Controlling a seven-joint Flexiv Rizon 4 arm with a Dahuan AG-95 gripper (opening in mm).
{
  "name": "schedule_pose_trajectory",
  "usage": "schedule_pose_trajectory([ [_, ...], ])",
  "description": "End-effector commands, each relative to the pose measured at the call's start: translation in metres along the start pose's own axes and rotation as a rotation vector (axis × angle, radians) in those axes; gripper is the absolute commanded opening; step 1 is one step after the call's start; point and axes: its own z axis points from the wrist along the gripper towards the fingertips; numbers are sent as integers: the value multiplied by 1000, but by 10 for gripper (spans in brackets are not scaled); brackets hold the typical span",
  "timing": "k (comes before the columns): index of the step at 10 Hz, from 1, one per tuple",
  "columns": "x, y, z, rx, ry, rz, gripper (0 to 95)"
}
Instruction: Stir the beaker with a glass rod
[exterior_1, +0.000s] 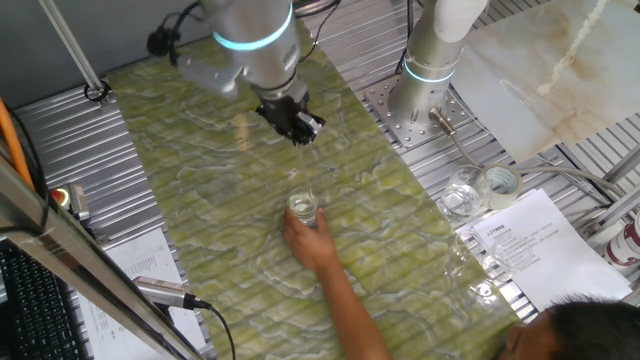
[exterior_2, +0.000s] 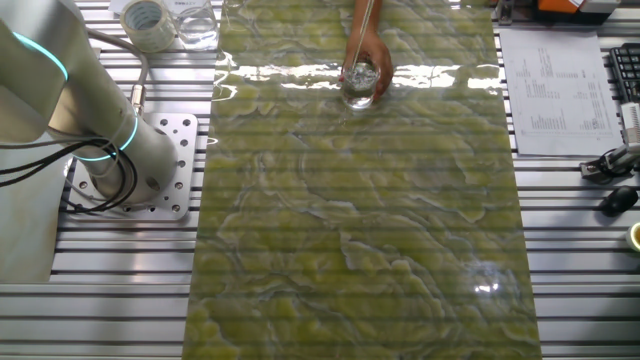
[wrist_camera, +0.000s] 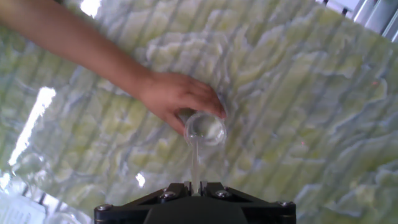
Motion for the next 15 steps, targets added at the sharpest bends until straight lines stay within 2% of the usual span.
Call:
schedule_pose_trajectory([
  [1, -1, -4, 4, 50, -55, -34, 0],
  [5, -7, -6, 6, 68, -90, -43, 0],
  [8, -13, -5, 7, 51, -102, -15, 0],
  [9, -15, -1, 10, 20, -96, 8, 0],
  [10, -16, -1, 12, 11, -80, 5, 0],
  [11, -17, -1, 12, 6, -61, 1, 0],
  [13, -16, 0, 11, 1, -49, -3, 0],
  [14, -15, 1, 10, 0, -32, -11, 0],
  [15, -15, 1, 10, 11, -26, -22, 0],
])
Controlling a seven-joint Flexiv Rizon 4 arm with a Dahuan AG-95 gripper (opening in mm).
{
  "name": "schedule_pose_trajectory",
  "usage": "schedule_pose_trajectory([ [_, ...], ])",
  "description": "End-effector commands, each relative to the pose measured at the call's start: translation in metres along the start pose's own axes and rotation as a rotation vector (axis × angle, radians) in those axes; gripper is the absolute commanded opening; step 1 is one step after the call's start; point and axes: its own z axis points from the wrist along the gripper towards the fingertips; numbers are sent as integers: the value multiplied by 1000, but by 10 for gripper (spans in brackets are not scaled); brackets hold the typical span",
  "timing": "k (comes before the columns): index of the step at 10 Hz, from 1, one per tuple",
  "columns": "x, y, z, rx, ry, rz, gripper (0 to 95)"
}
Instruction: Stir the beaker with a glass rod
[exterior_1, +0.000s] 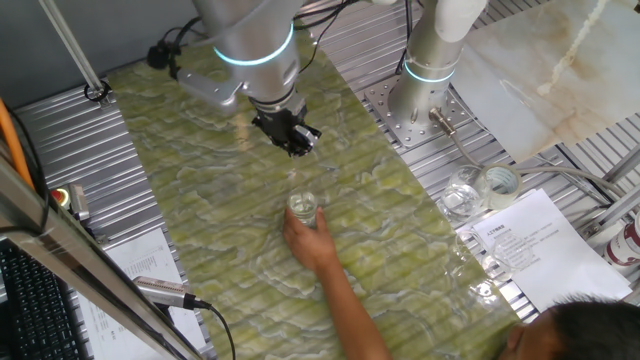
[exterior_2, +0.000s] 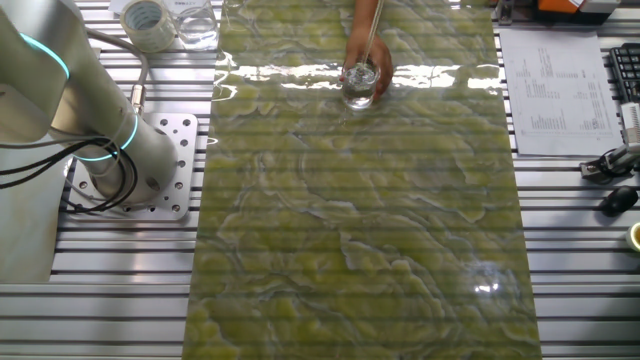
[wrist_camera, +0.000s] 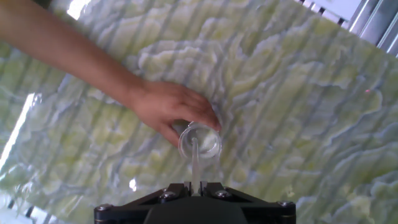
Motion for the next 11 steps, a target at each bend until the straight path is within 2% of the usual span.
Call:
schedule_pose_trajectory([
  [1, 1, 0, 0, 36, 10, -34, 0],
  [4, 1, 0, 0, 64, 2, -53, 0],
  [6, 1, 0, 0, 75, -33, -58, 0],
  [7, -1, 1, -1, 76, -51, -57, 0],
  [8, -2, 2, -2, 54, -62, -36, 0],
  [9, -2, 2, -3, 18, -59, -9, 0],
  [10, -2, 2, -2, -13, -27, -5, 0],
  [11, -1, 1, -1, -28, 18, -11, 0],
])
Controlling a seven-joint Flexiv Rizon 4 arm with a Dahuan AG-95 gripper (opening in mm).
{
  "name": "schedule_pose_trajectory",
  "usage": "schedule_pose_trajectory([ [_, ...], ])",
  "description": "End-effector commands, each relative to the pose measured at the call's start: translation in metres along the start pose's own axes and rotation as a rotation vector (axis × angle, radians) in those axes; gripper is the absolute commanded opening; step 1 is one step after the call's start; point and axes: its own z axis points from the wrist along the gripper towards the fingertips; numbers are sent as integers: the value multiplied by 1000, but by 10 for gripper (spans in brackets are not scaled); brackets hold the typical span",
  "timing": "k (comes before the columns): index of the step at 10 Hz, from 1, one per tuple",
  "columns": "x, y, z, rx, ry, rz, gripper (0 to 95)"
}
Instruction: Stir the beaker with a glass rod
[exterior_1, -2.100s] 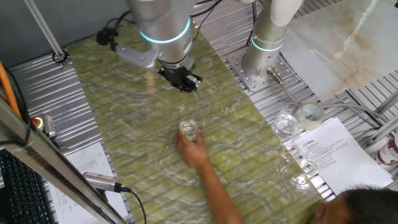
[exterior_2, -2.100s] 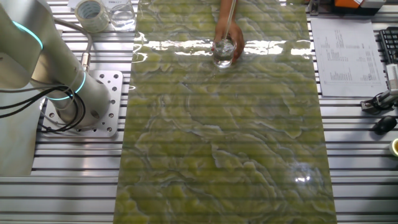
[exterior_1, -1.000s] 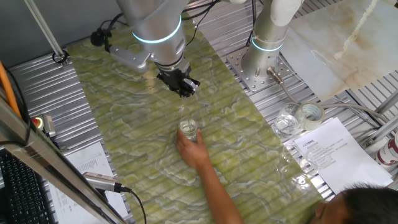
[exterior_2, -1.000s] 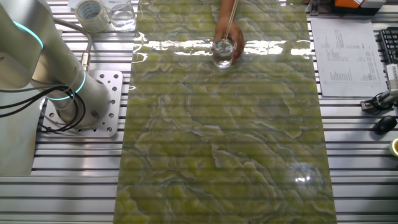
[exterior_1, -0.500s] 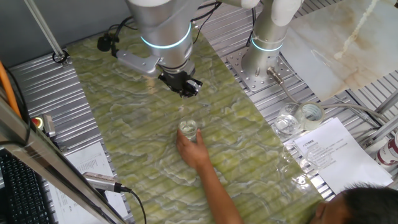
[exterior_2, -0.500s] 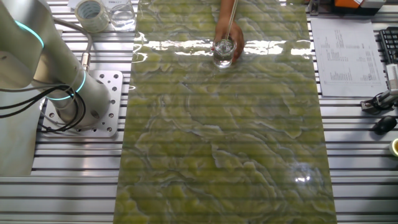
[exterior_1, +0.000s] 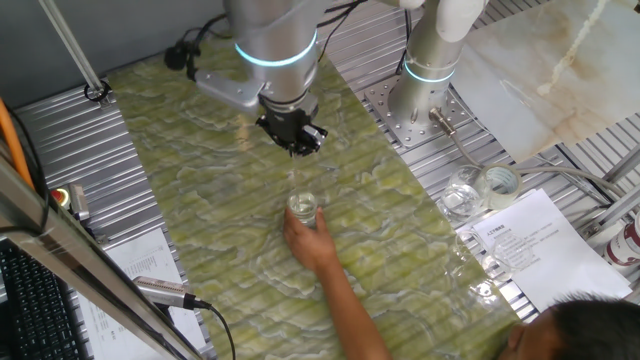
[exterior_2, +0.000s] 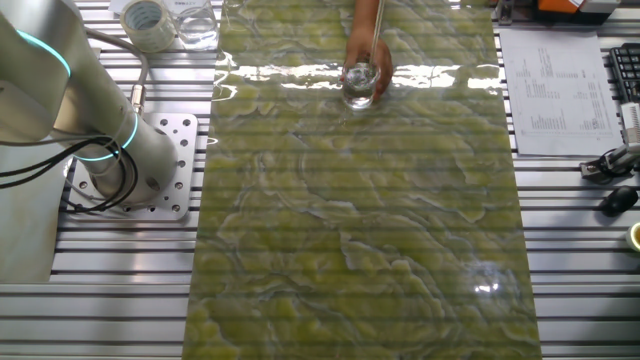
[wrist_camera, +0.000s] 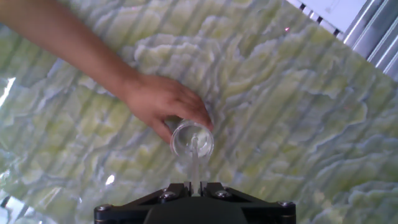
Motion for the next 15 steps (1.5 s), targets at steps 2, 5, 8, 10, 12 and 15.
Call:
schedule_pose_trajectory([
  [2, 1, -1, 2, -75, 144, 1, 0],
  [5, 4, -3, 4, -22, 154, -51, 0],
  [8, 4, -4, 5, 38, 117, -81, 0],
  [10, 4, -4, 5, 55, 92, -89, 0],
  [12, 3, -4, 4, 74, 49, -97, 0],
  [15, -1, -1, 1, 79, -23, -93, 0],
])
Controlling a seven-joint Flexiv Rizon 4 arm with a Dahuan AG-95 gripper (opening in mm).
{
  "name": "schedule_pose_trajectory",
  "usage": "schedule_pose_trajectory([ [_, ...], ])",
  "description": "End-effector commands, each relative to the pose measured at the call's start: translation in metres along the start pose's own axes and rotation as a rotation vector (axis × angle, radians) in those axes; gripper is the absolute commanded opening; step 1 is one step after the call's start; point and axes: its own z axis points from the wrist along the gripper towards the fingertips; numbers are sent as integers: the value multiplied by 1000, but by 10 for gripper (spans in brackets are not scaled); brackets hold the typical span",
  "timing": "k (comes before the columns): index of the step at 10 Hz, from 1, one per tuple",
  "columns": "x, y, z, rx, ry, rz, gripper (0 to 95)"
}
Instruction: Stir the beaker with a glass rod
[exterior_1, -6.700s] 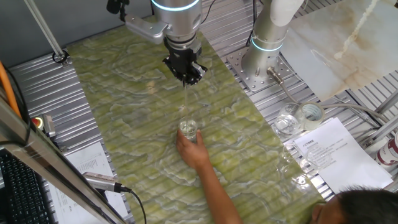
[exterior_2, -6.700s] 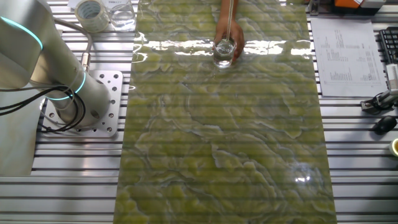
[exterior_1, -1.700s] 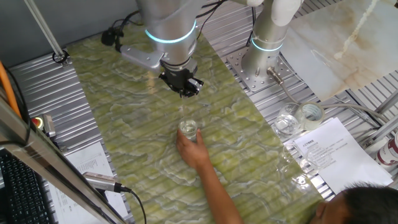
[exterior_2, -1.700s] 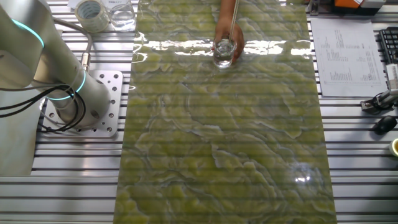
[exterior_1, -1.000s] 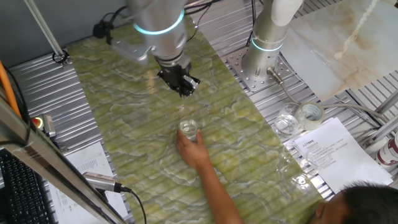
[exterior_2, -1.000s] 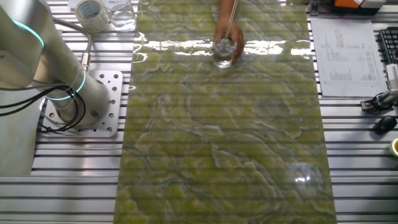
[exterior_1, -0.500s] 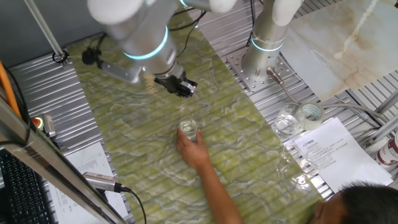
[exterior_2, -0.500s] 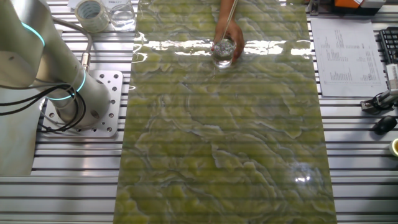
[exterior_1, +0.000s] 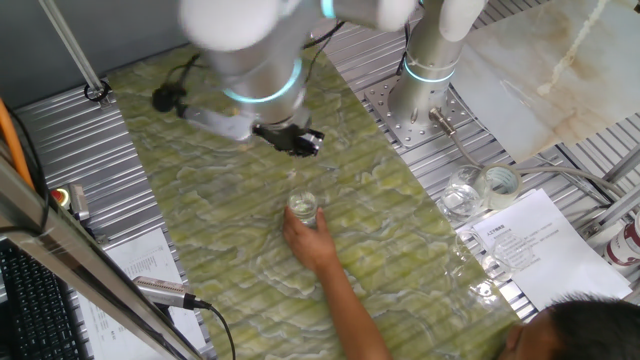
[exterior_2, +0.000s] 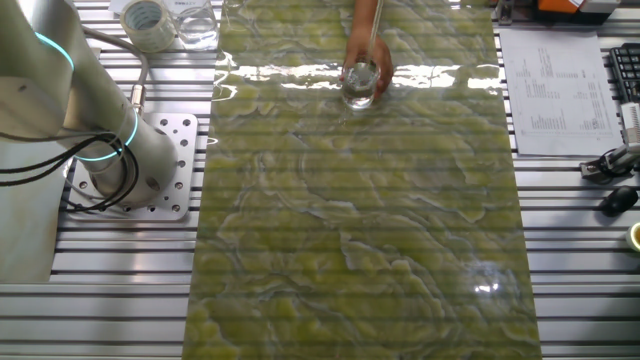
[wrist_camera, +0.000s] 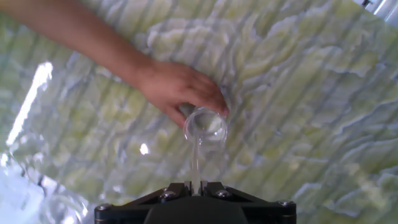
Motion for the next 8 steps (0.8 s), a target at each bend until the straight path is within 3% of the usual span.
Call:
schedule_pose_trajectory([
  [1, -4, 1, -3, -13, -143, 58, 0],
  [3, -4, 1, -3, -61, -147, 76, 0],
  [7, -4, 1, -3, -113, -121, 62, 0],
  [8, -4, 0, -3, -127, -101, 53, 0],
])
